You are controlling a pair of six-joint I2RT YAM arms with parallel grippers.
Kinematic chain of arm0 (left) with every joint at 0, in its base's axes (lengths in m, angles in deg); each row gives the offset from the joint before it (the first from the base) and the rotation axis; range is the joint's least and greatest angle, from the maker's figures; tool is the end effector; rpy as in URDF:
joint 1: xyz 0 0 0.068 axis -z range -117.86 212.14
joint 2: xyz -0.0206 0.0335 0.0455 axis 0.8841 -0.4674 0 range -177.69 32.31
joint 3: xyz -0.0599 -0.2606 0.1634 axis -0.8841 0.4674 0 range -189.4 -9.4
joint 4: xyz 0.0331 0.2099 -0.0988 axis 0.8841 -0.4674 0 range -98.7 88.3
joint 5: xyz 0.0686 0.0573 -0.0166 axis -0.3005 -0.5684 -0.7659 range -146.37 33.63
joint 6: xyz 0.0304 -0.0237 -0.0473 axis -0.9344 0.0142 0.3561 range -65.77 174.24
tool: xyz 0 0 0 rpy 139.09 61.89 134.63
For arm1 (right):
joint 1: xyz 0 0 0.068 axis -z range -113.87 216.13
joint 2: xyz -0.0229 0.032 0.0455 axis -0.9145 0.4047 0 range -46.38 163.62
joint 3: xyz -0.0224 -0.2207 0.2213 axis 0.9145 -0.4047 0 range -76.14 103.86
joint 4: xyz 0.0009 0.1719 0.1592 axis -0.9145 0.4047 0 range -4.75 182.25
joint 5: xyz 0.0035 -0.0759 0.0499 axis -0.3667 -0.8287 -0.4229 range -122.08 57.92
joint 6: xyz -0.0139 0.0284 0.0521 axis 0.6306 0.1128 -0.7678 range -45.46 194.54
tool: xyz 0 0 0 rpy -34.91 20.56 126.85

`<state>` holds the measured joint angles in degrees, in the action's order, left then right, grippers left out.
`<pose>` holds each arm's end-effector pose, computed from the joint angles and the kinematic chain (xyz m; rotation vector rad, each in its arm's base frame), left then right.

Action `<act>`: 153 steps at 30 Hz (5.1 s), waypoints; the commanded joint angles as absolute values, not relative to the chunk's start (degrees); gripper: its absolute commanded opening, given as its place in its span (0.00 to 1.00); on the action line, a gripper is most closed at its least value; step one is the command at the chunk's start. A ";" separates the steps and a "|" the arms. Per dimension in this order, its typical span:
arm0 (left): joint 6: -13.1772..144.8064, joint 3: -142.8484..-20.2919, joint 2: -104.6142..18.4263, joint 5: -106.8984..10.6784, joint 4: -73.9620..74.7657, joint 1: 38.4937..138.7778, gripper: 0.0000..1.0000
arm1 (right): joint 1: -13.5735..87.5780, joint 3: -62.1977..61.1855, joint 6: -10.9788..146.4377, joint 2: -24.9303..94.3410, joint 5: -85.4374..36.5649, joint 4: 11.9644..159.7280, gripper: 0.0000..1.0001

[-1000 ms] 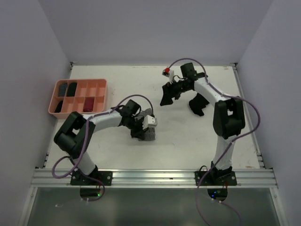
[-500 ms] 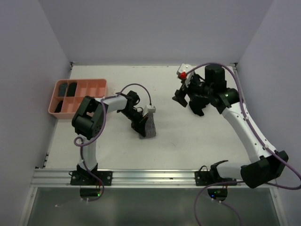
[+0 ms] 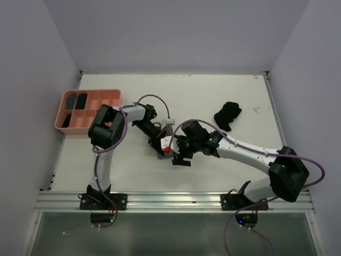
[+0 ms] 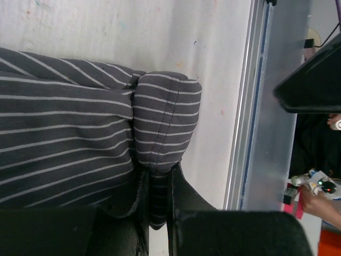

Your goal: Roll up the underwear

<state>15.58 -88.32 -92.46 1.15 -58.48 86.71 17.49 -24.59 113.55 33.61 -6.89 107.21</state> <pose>0.3169 -0.1872 0.1555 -1.2636 -2.3626 1.4933 0.1565 0.2069 0.2758 -1.8181 1.6131 0.6125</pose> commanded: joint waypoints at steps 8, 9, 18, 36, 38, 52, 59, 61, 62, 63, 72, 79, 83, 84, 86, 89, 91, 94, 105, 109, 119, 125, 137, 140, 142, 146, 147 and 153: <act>9.41 -84.90 -100.14 -18.05 -55.58 86.92 0.01 | 13.83 -27.88 123.32 43.35 -13.18 86.23 0.75; 9.41 -84.90 -100.14 -18.05 -55.58 86.83 0.01 | 13.75 -27.98 123.76 44.32 -12.83 85.52 0.74; 9.59 -86.92 -100.58 -17.79 -56.63 86.48 0.11 | 13.66 -27.71 123.41 48.98 -9.41 84.10 0.51; 16.17 -92.18 -88.03 -17.43 -55.76 82.71 0.52 | 13.92 -20.68 124.73 58.12 -1.41 101.07 0.02; 17.40 -93.94 -86.52 -17.87 -55.49 81.57 0.54 | 14.10 -20.68 124.99 58.39 -1.31 101.25 0.00; 19.97 -88.62 -59.65 -22.97 -34.68 68.99 0.58 | 20.16 -15.68 115.51 60.76 8.52 101.51 0.00; 8.72 -66.90 -35.75 -23.92 -31.13 71.01 0.60 | 26.13 -5.57 107.16 69.72 20.74 108.10 0.00; 6.18 -61.28 -32.57 -25.51 -32.20 74.69 0.60 | 26.84 -2.41 106.36 73.32 23.98 110.29 0.00; 5.55 -59.26 -29.42 -27.35 -31.59 76.44 0.61 | 27.45 -1.27 105.58 74.46 25.30 111.26 0.00; 5.46 -57.15 -27.91 -28.50 -30.45 80.46 0.61 | 27.72 0.48 105.22 75.78 26.53 112.48 0.00; 3.70 -42.81 -25.25 -34.66 -19.47 96.93 0.63 | 30.71 7.61 103.55 84.49 33.31 116.00 0.00; 3.70 -40.60 -32.72 -39.40 -11.20 100.63 0.64 | 30.62 8.41 106.09 85.02 32.70 118.12 0.00; 2.73 -39.46 -35.88 -41.25 -8.04 101.42 0.65 | 30.62 9.02 107.32 85.37 32.61 119.69 0.00; 2.64 -38.94 -36.76 -42.04 -6.90 101.60 0.66 | 30.62 9.63 107.59 85.81 32.61 120.14 0.00; 2.73 -39.63 -39.91 -42.84 -6.18 102.47 0.65 | 30.62 10.17 107.94 86.16 32.35 120.58 0.00; 3.78 -41.30 -43.52 -43.01 -7.06 104.05 0.55 | 30.62 9.91 108.38 85.81 32.17 120.93 0.00; 5.36 -42.70 -46.68 -42.66 -9.24 104.32 0.36 | 30.62 9.90 108.73 85.46 31.73 121.02 0.03; 8.70 -44.73 -50.56 -42.14 -13.38 104.50 0.16 | 30.80 10.61 109.61 85.02 30.77 122.60 0.11; 13.62 -48.24 -53.46 -39.06 -24.72 104.50 0.00 | 37.03 20.44 104.43 78.87 26.02 123.22 0.61; 14.59 -52.02 -56.53 -36.78 -29.90 104.32 0.00 | 42.20 26.42 104.08 75.54 24.96 125.33 0.63; 14.51 -71.96 -75.51 -31.33 -44.40 99.58 0.00 | 48.29 11.42 116.63 49.54 17.24 127.96 0.64; 15.64 -86.18 -91.24 -29.30 -53.37 93.26 0.00 | 47.59 -3.70 123.40 32.83 11.79 128.84 0.68; 13.89 -100.89 -107.78 -29.56 -63.49 90.08 0.00 | 24.31 -18.57 119.37 33.68 -6.75 110.23 0.53; 14.42 -103.88 -110.33 -29.48 -65.24 90.00 0.01 | 18.59 -18.48 120.51 38.16 -11.68 104.95 0.57; 14.77 -105.72 -111.47 -29.13 -66.21 90.09 0.01 | 17.09 -18.40 120.86 41.07 -12.56 101.97 0.59; 14.69 -106.17 -112.27 -29.48 -66.92 90.09 0.03 | 16.03 -19.45 123.32 44.85 -13.44 99.14 0.59; 14.68 -105.99 -112.35 -29.39 -67.00 90.00 0.03 | 15.94 -19.89 123.41 45.46 -13.97 98.09 0.59; 14.60 -104.76 -112.09 -28.77 -65.95 89.91 0.04 | 16.12 -25.95 122.18 48.02 -18.01 85.61 0.60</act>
<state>18.84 -109.58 -103.91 -7.90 -77.32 89.03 16.11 -23.87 122.07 47.60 -14.19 94.57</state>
